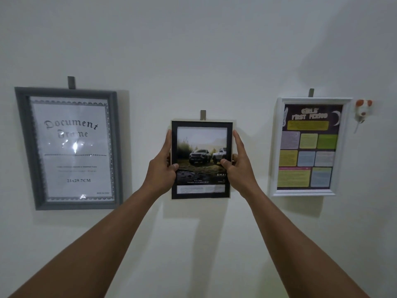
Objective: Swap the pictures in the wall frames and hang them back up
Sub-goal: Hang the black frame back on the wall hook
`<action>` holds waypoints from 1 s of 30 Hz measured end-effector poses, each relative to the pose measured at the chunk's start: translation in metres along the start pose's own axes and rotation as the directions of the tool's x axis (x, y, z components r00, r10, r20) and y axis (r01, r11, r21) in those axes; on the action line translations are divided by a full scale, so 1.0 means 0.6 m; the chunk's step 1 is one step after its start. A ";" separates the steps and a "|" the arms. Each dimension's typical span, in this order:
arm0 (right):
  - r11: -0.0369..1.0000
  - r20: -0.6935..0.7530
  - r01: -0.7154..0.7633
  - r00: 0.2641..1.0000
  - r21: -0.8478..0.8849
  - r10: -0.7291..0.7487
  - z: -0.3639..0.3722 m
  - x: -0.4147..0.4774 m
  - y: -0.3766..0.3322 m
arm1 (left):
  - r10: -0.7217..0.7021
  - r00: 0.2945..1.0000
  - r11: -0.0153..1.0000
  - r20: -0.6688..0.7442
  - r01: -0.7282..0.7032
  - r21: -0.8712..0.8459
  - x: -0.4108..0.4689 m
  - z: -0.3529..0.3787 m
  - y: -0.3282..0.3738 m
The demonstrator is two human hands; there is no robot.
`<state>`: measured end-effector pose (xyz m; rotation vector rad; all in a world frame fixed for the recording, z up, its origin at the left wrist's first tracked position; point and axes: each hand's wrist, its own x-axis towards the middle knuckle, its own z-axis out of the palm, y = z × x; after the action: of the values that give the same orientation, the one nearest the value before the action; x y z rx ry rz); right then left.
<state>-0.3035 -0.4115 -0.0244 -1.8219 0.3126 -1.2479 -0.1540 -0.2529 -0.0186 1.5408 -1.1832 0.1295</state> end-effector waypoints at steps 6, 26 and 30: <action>1.000 -0.028 0.013 1.000 -0.007 -0.013 0.003 0.002 0.014 | 0.013 1.000 1.000 -0.025 -0.012 0.016 -0.001 0.004 -0.002; 0.999 -0.018 0.026 1.000 -0.025 -0.026 -0.004 0.033 -0.007 | 0.044 0.997 0.995 -0.058 -0.039 0.090 0.019 0.003 0.026; 0.998 -0.026 0.023 0.999 -0.061 -0.025 -0.002 0.033 -0.003 | 0.031 0.997 0.993 -0.070 -0.024 0.112 0.017 0.005 0.026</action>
<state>-0.2958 -0.4236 -0.0105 -1.8661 0.3479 -1.2929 -0.1619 -0.2593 -0.0024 1.6036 -1.1569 0.2707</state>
